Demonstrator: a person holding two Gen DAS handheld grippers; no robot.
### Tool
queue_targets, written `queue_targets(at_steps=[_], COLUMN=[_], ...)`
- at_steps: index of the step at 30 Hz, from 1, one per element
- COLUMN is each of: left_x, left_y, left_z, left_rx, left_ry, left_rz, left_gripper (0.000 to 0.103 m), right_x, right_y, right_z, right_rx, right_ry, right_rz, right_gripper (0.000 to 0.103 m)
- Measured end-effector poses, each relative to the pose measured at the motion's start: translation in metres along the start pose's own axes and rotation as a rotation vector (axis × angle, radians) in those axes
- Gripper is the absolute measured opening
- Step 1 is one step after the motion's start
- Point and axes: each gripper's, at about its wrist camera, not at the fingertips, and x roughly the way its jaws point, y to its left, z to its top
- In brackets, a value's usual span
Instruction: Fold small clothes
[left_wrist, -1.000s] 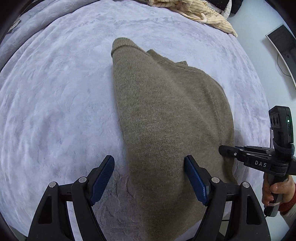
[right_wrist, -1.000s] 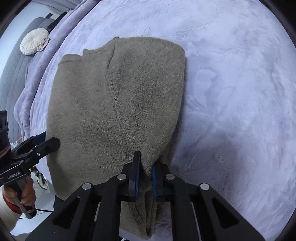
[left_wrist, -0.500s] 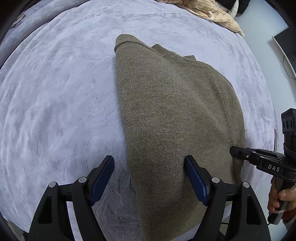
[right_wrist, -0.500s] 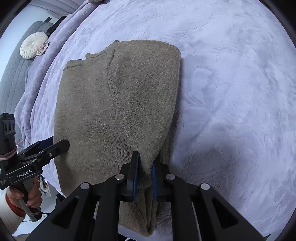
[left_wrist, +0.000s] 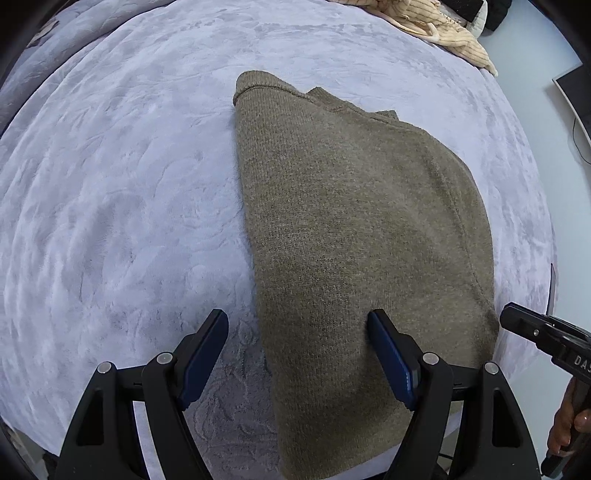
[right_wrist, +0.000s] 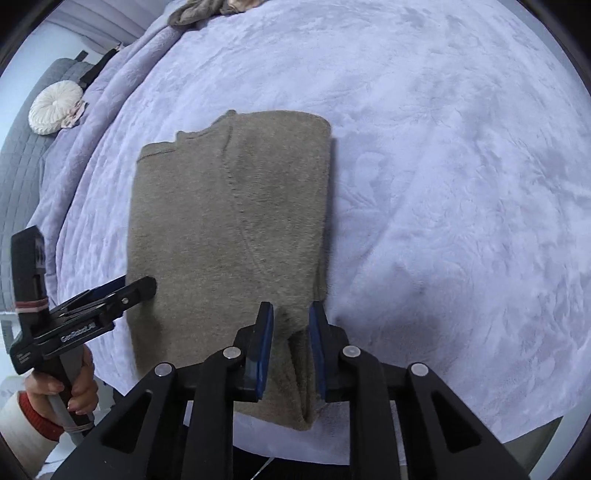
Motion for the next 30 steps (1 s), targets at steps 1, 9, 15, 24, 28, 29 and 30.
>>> queue_targets(at_steps=[1, 9, 15, 24, 28, 29, 30], left_x=[-0.002, -0.025, -0.044, -0.071, -0.075, -0.077, -0.077], left_y=[-0.001, -0.011, -0.011, -0.006, -0.007, -0.008, -0.008], left_z=[0.000, -0.004, -0.006, -0.002, 0.001, 0.001, 0.002], left_rx=[0.002, 0.048, 0.047, -0.014, -0.017, -0.014, -0.012], left_ry=[0.003, 0.012, 0.011, -0.026, -0.031, -0.029, -0.028], left_rz=[0.006, 0.053, 0.084, 0.119, 0.164, 0.160, 0.156], left_gripper=[0.079, 0.079, 0.079, 0.079, 0.103, 0.103, 0.103], right_x=[-0.002, -0.007, -0.009, -0.011, -0.013, -0.013, -0.014], right_y=[0.006, 0.029, 0.034, 0.046, 0.050, 0.051, 0.052], right_z=[0.000, 0.003, 0.002, 0.007, 0.011, 0.012, 0.013], right_rx=[-0.019, -0.027, -0.007, -0.003, -0.002, -0.004, -0.005], right_ry=[0.002, 0.017, 0.047, 0.088, 0.090, 0.090, 0.089], right_rz=[0.002, -0.015, -0.037, -0.091, -0.117, -0.122, -0.128], right_gripper=[0.022, 0.022, 0.022, 0.033, 0.050, 0.051, 0.051])
